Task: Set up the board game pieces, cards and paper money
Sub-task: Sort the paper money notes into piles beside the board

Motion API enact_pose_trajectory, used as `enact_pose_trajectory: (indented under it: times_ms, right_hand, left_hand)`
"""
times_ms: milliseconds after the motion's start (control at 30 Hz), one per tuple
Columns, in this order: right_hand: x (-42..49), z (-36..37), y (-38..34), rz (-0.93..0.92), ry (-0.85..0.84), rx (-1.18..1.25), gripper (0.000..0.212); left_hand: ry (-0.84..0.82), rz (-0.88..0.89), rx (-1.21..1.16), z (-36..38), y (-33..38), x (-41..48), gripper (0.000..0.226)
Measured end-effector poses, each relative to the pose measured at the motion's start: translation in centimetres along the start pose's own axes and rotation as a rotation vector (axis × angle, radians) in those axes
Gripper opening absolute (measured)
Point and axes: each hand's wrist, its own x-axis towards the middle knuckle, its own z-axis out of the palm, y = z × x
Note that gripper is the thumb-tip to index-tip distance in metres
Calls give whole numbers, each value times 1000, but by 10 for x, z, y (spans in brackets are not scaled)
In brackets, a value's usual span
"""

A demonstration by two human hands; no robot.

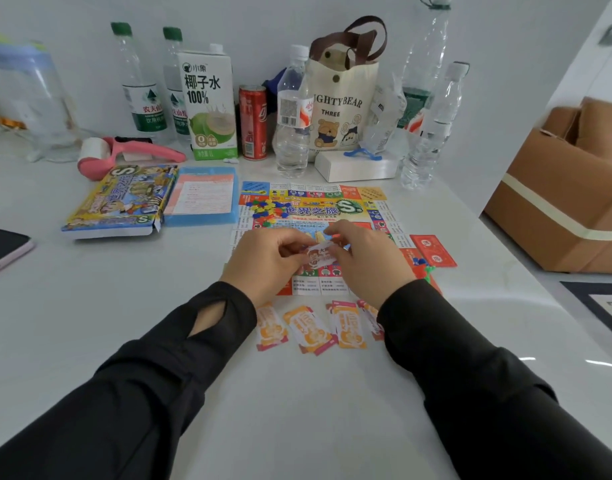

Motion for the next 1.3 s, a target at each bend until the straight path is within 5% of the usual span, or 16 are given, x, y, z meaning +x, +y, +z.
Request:
enact_pose_trajectory:
  times_ms: [433,900,1300]
  right_hand:
    - [-4,6,-1,-94,-122,-324,29]
    - [-7,2,-1,50,-88,-34,33]
    - [-6,0,-3,-75,-103,-393,25]
  left_hand:
    - [-7,111,194,6,-2,-4,29]
    - [13,77,162,7,-2,-4,28]
    - [-69,356,499,2,-4,-7,30]
